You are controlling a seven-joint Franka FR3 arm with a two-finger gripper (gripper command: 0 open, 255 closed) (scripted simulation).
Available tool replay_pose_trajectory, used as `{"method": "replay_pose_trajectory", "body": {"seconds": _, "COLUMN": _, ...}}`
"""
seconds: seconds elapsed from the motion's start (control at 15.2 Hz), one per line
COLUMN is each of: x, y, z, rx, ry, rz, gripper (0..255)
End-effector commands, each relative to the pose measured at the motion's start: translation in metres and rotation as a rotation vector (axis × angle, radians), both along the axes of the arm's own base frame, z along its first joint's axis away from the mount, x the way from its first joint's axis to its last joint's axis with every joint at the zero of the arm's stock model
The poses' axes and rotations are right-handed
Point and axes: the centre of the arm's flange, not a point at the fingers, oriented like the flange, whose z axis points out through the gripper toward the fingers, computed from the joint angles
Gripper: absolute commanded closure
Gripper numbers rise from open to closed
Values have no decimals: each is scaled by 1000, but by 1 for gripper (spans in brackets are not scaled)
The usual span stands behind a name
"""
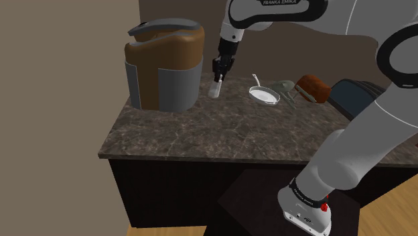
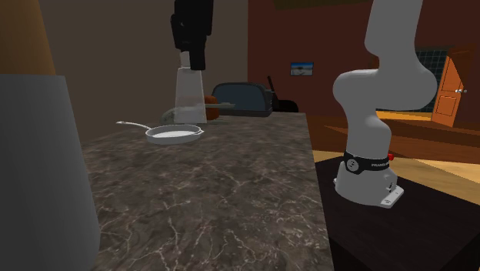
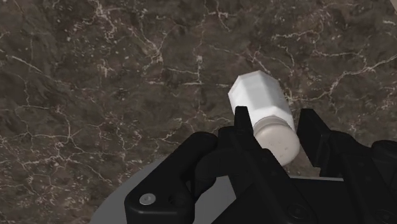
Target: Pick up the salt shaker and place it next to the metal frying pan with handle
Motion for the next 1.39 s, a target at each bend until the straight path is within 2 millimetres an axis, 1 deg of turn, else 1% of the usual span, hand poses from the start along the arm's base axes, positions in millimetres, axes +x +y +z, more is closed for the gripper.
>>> {"method": "replay_pose_trajectory", "body": {"seconds": 0.0, "x": -6, "y": -24, "z": 2, "rx": 0, "ry": 0, "rz": 0, "gripper": 255}}
{"method": "replay_pose_trajectory", "body": {"seconds": 1.32, "x": -80, "y": -277, "z": 4, "rx": 0, "ry": 0, "rz": 0, "gripper": 255}}
